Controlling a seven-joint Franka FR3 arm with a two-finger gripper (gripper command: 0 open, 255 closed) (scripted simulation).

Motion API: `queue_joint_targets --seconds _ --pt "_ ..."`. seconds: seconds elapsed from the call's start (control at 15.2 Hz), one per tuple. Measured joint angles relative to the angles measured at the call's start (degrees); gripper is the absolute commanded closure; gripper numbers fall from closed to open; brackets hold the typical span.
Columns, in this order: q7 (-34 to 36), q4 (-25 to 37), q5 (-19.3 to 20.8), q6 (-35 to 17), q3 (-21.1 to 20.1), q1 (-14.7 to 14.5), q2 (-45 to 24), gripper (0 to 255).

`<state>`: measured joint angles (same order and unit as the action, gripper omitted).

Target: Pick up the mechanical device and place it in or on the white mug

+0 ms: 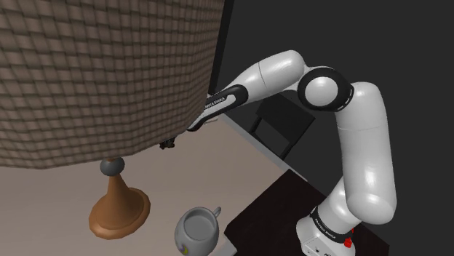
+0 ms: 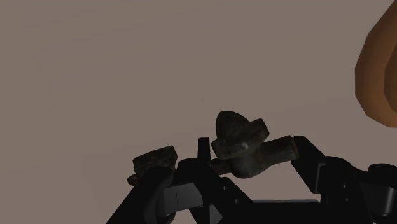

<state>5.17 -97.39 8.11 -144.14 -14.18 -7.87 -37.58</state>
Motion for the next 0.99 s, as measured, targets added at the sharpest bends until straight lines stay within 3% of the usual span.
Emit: queue_joint_targets --seconds 0.53,0.99 --pt "-0.24 0.11 -0.84 4.06 -0.71 0.53 3.42 255" --pt "3.63 -15.42 -2.22 -2.08 -1.57 -0.25 13.29 255"
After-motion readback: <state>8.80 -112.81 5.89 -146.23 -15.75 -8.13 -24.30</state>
